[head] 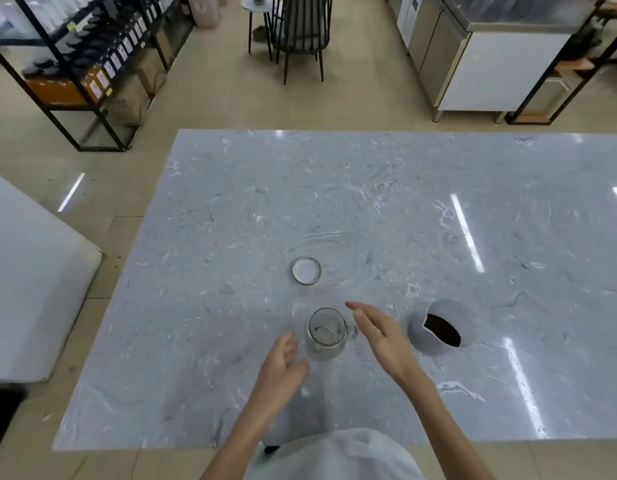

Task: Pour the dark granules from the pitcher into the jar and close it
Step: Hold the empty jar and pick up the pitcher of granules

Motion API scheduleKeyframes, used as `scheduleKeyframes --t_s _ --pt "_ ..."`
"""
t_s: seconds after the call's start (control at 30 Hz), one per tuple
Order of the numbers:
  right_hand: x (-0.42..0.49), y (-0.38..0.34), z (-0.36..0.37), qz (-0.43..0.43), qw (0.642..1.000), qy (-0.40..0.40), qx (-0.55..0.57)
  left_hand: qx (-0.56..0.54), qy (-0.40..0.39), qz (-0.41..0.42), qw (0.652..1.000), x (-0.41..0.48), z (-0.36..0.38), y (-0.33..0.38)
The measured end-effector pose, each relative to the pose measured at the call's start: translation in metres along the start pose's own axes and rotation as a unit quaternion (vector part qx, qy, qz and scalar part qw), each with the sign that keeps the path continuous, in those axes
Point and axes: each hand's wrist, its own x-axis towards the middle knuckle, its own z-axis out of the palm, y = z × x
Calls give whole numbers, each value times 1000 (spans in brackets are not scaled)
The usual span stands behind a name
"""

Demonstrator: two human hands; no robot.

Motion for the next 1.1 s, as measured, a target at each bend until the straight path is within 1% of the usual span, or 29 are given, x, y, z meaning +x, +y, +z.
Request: scheduleKeyframes --t_s 0.03,0.1,0.13,0.17,0.23,0.33,0.47,0.53,0.6,0.63,0.67,0.77,0.83,0.9,1.0,1.1 --pt "6 -3 6 28 999 -19 33 -31 -19 -9 999 -1 5 -1" --pt "13 -8 16 83 993 -67 50 -47 -74 1 996 -10 14 2" --pt "15 -12 22 102 989 -86 58 -42 -86 8 995 -14 19 2" --pt "15 -11 27 113 988 -87 58 -43 -93 5 995 -14 24 0" --pt "8 -9 34 124 987 -81 68 -35 -79 -8 996 -6 25 -1" --pt "-9 4 39 139 980 -96 105 -35 -66 -6 997 14 22 10" --pt "-33 21 43 113 981 -120 102 -46 -75 13 996 49 12 29" --pt "-35 21 41 101 987 -84 97 -37 -71 20 997 53 7 35" --pt "-27 23 37 109 991 5 80 -19 -40 34 998 47 3 32" --pt "-19 22 36 114 990 41 76 -6 -34 46 998 41 3 26" --pt "-11 18 35 115 988 59 86 11 -36 57 998 35 4 20" --pt "10 -1 40 109 980 56 158 44 -96 56 993 20 15 6" --pt "13 -6 49 108 977 51 179 57 -121 58 989 16 24 1" --pt "3 -2 60 105 982 42 154 88 -116 71 987 16 31 -2" --pt "-18 10 67 112 983 28 141 163 -70 124 976 28 34 -1" --pt "-27 19 61 113 985 16 128 202 -53 158 965 43 32 6"
